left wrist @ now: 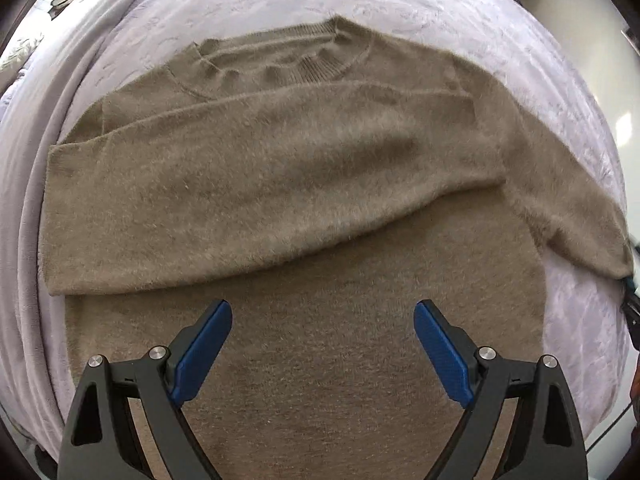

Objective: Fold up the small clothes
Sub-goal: 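Grasp the other sleeve with the right gripper while the left gripper grasps the collar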

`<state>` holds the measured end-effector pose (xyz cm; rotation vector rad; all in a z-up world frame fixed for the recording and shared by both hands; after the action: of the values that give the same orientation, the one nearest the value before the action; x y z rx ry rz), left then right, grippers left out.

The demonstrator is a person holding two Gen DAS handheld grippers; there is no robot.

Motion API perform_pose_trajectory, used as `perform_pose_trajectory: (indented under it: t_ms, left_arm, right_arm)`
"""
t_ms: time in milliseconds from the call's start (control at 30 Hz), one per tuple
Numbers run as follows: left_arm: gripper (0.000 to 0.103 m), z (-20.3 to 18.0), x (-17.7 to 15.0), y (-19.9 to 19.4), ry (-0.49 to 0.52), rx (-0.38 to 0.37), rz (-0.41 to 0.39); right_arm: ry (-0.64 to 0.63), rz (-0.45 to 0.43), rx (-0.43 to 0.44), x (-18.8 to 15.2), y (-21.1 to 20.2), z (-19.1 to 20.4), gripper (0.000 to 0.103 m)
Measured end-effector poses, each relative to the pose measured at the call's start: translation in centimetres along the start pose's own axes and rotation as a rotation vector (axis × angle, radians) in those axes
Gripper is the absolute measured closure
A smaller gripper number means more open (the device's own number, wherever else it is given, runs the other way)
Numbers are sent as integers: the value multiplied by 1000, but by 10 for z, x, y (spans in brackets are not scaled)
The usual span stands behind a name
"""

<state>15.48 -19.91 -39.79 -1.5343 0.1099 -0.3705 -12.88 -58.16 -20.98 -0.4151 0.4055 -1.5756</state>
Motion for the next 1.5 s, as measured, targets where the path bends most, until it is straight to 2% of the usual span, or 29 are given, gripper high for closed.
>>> perform_pose_trajectory:
  t_ms: [33,133,233,333,400,433,500,567,667,700,767,800,867,933,1000,1033,1067,1100,1133,1200,1233,1267,1367,1400,1467,1500]
  left_arm:
    - [10,4,2,-4,-5,6,-12]
    - [10,20,5,-17,-17,23,-50]
    - [10,40,10,-27,-36,30,-78]
    - [10,56,12,-33,-66,39,-88]
    - [10,76,9,-40,-96,32,-98]
    - [10,86,9,-43,-109,24,-104]
    - [10,102,16,-36,-120,9,-109]
    - [10,124,17,-32,-131,-17,-101]
    - [10,124,27,-16,-160,-64,-86]
    - [10,125,29,-12,-169,-91,-79]
    - [10,127,31,-8,-178,-150,-64]
    - [10,124,33,-7,-177,-169,-64]
    - [10,118,39,-5,-160,-177,-73]
    - [10,113,41,-5,-153,-166,-82]
    - [10,112,44,-3,-162,-164,-87]
    - [10,115,43,-4,-169,-155,-90]
    - [10,118,42,-4,-172,-146,-93]
    - [10,121,41,-4,-173,-140,-96]
    - [10,128,37,-7,-176,-134,-102]
    - [10,144,29,-11,-186,-120,-115]
    - [10,156,25,-14,-196,-111,-121]
    - [10,164,22,-15,-203,-101,-121]
    - [10,194,10,-14,-236,-62,-99]
    - [10,202,6,-13,-251,-56,-89]
    - [10,210,2,-11,-273,-62,-71]
    - [10,211,1,-10,-278,-77,-66]
  right_arm:
    - [-1,11,6,-1,3,4,95]
    - [-106,9,14,-9,10,37,95]
    - [-343,84,44,-36,33,100,95]
    - [-654,248,86,-107,84,174,95]
    - [-817,358,110,-159,115,204,95]
    - [-904,440,129,-196,134,217,95]
    - [-1028,554,129,-253,161,222,95]
    - [-1134,676,94,-309,193,210,95]
    - [-1218,781,-20,-350,227,174,91]
    - [-1262,808,-91,-360,237,157,91]
    - [-1280,833,-155,-369,238,140,76]
    - [-1246,840,-163,-368,236,137,72]
    - [-1112,826,-102,-357,229,142,49]
    - [-896,751,-47,-329,225,148,43]
    - [-683,670,-10,-297,233,152,43]
    - [-561,623,3,-278,240,149,43]
    - [-493,598,8,-269,244,146,56]
    - [-397,571,30,-259,251,144,76]
    - [-358,566,52,-257,256,145,97]
    - [-466,589,96,-271,260,167,97]
    - [-594,625,111,-290,259,181,97]
    - [-784,693,115,-321,257,196,97]
    - [-1082,900,87,-395,258,200,94]
    - [-1151,953,59,-417,258,191,94]
    - [-1245,1012,-9,-444,262,175,80]
    - [-1259,1025,-21,-450,261,171,76]
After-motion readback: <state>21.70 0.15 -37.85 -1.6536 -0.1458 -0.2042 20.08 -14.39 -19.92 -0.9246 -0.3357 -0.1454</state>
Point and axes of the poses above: each gripper's, at about its wrist camera, not at the fingertips, and y roughly the way its jaws point, z to its left, x to its top, the point moved 9 cm from there along y, roughly the way its jaws point, and after that the axes turned 9 degrees about x, right-handed, at the moved point
